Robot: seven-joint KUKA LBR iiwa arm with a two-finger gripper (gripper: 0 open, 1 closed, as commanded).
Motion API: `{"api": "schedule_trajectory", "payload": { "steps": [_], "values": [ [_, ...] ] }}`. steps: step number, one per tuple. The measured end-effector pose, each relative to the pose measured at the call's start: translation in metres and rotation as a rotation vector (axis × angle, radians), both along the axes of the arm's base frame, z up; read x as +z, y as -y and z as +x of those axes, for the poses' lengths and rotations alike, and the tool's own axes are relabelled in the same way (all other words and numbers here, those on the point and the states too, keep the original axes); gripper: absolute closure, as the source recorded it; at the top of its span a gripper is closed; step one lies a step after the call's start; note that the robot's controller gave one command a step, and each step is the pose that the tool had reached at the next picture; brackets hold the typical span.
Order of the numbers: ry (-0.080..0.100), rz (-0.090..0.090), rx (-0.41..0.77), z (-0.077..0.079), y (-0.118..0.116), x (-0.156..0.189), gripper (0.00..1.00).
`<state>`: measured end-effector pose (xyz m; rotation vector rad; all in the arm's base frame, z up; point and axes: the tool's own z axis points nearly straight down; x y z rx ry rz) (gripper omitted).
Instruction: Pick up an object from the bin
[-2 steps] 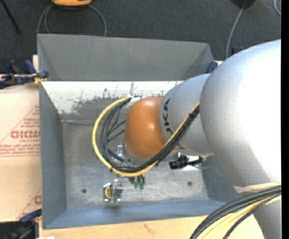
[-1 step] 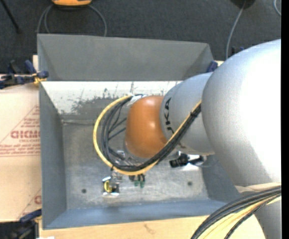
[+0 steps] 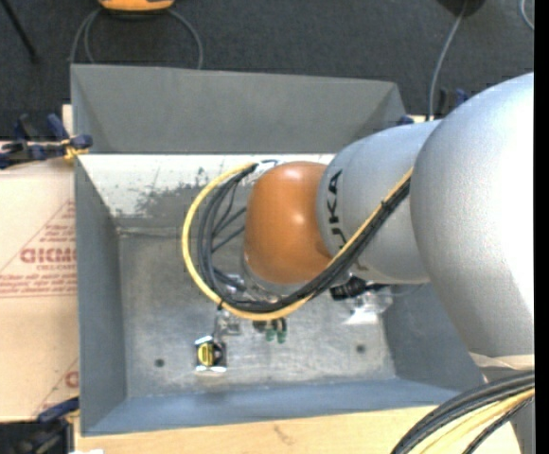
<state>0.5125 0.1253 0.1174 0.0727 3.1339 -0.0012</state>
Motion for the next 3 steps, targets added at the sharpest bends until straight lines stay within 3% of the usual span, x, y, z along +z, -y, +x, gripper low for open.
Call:
{"api": "schedule_trajectory", "payload": {
  "steps": [1,2,3],
  "values": [
    [-0.003,-0.001,0.000,-0.001,0.000,-0.002,0.00],
    [0.004,-0.002,0.395,-0.008,-0.005,-0.044,0.00],
    [0.012,0.000,0.393,-0.005,-0.007,-0.041,1.00]
  ]
}}
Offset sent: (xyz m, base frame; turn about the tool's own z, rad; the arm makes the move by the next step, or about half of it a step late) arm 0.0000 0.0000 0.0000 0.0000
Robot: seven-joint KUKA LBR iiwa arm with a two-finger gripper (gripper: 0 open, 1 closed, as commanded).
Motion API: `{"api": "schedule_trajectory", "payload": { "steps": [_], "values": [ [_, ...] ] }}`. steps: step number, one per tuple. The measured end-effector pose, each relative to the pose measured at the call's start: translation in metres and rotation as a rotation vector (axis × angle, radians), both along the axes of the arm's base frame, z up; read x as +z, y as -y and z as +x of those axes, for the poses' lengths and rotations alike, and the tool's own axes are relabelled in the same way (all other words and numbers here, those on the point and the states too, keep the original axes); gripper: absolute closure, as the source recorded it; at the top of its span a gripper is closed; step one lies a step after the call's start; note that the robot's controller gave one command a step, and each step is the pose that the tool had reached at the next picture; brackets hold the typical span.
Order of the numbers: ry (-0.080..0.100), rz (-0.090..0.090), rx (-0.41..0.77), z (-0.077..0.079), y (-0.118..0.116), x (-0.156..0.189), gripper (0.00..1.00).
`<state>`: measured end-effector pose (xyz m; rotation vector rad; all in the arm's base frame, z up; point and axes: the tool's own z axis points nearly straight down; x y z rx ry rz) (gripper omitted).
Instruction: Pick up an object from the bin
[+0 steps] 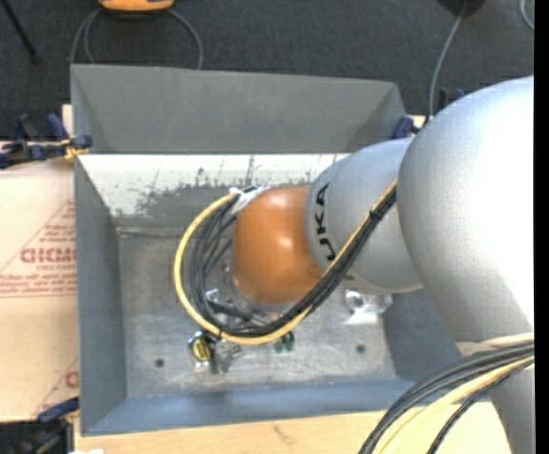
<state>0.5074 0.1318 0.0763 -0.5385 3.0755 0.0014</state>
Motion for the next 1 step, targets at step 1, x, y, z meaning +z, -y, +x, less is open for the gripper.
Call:
{"api": "schedule_trajectory", "payload": {
  "steps": [1],
  "values": [
    [-0.008,-0.002,-0.031,0.0001,-0.0211,0.1295,1.00]
  ]
}}
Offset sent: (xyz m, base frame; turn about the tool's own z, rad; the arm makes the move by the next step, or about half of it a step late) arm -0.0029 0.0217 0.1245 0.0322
